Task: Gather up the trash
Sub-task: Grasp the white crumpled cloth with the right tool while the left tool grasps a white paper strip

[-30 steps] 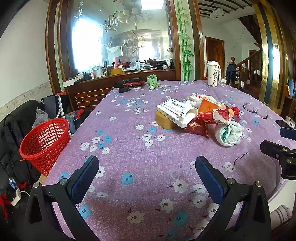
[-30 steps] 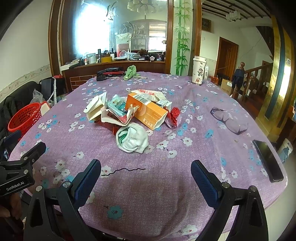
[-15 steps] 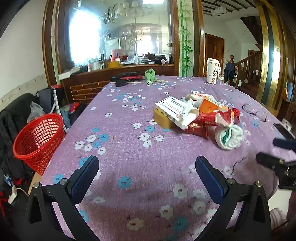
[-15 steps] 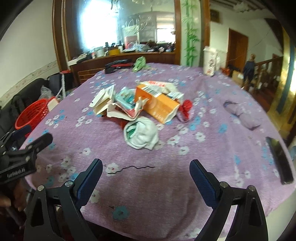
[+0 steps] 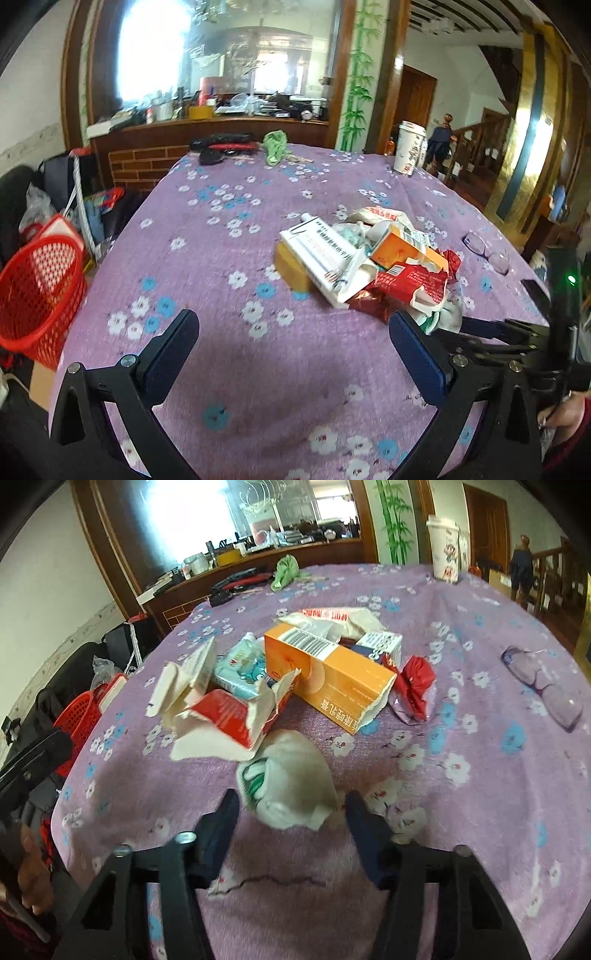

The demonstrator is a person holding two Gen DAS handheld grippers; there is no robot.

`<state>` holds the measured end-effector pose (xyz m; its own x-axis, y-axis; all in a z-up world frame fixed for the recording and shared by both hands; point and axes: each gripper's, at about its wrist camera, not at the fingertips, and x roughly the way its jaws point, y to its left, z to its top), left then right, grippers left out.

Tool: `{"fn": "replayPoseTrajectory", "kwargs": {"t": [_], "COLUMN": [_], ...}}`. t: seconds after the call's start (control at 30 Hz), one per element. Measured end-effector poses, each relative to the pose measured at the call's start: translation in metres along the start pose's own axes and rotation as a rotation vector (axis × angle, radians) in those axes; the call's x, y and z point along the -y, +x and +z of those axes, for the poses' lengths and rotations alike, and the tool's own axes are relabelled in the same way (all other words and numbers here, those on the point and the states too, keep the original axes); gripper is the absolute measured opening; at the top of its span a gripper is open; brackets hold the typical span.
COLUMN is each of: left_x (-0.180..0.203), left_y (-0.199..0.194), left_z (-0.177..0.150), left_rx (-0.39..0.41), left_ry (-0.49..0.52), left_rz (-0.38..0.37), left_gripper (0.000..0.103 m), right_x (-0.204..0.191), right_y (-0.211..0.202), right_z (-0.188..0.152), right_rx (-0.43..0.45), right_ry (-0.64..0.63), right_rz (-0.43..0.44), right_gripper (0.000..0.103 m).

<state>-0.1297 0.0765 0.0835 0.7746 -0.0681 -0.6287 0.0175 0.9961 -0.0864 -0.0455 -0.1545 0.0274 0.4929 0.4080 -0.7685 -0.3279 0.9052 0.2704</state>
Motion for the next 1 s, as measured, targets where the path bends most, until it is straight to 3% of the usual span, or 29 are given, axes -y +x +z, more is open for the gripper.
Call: {"fn": "replayPoseTrajectory", "kwargs": {"t": [0.03, 0.13, 0.27, 0.5, 0.57, 0.63, 0.7, 0.77, 1.0], "left_x": [0.004, 0.016, 0.025, 0.043, 0.05, 0.052, 0.052, 0.051, 0.043], "left_y": [0.003, 0.013, 0.036, 0.063, 0.071, 0.077, 0.082, 0.083, 0.059], "left_z": [0.002, 0.008, 0.012, 0.019, 0.021, 0.022, 0.022, 0.021, 0.015], "left_rx": [-0.001, -0.007, -0.049, -0.07, -0.081, -0.092, -0.098, -0.094, -0.034], "left_ry": [0.021, 0.085, 0.129, 0.184, 0.207, 0.205, 0.2, 0.194, 0.163], "left_rz": [-0.004, -0.008, -0.008, -0.017, -0.018, -0.019, -0.01, -0.009, -0.033], "left_gripper": [0.1, 0.086, 0.061, 0.042, 0.026, 0.021, 0.01, 0.005, 0.005], "right_x": [0.001, 0.0, 0.005, 0.027, 0.032, 0.035, 0.036, 0.037, 0.029], "right_y": [0.002, 0.0, -0.014, -0.037, -0.041, -0.044, -0.049, -0.052, -0.066], "right_z": [0.001, 0.0, -0.009, -0.022, -0.024, -0.025, -0.025, -0.026, -0.024], "right_rx": [-0.005, 0.007, 0.019, 0.041, 0.051, 0.057, 0.068, 0.078, 0.114], "right_ry": [0.002, -0.012, -0.004, 0.022, 0.03, 0.036, 0.042, 0.041, 0.031], "right_rz": [0.007, 0.019, 0.028, 0.007, 0.005, 0.006, 0.009, 0.008, 0.016], "right_gripper": [0.034, 0.027, 0.026, 0.026, 0.026, 0.026, 0.026, 0.026, 0.026]}}
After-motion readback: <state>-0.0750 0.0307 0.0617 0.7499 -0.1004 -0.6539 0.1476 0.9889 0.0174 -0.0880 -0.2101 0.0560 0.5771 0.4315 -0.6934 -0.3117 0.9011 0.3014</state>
